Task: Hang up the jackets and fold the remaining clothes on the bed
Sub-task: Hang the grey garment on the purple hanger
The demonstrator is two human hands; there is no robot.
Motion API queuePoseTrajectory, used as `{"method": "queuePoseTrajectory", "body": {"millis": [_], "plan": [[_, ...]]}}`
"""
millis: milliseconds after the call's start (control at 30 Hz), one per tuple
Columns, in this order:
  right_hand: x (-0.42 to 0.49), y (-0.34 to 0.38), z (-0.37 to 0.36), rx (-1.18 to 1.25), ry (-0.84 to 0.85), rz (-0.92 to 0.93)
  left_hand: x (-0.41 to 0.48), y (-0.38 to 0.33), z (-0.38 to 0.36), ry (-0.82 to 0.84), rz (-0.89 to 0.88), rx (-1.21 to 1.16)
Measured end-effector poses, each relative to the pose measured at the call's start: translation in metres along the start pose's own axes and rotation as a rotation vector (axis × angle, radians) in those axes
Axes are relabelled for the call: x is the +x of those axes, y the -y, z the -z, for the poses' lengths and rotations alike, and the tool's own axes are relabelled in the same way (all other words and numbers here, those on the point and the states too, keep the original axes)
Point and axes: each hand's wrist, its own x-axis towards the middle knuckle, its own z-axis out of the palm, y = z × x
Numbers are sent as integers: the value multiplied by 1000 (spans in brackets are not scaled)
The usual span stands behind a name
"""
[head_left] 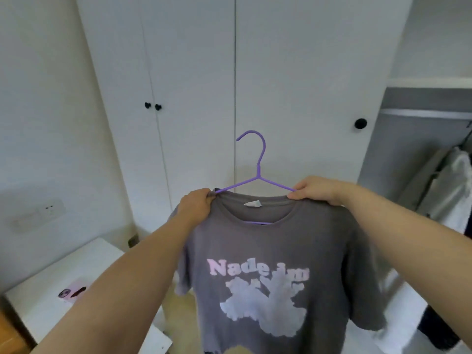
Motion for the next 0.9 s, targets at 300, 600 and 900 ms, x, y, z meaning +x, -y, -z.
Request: {"method": "queuePoseTrajectory", "body": {"millis": [300, 600, 900], "plan": [[-93, -88, 75, 140, -101, -346, 21, -127, -76, 449, -315, 194], [-178, -143, 114, 421, -186, -734, 5, -265, -144, 405, -513, 335], [-201, -174, 125, 581, -579, -830, 13, -352, -186, 643, -653, -9]]}}
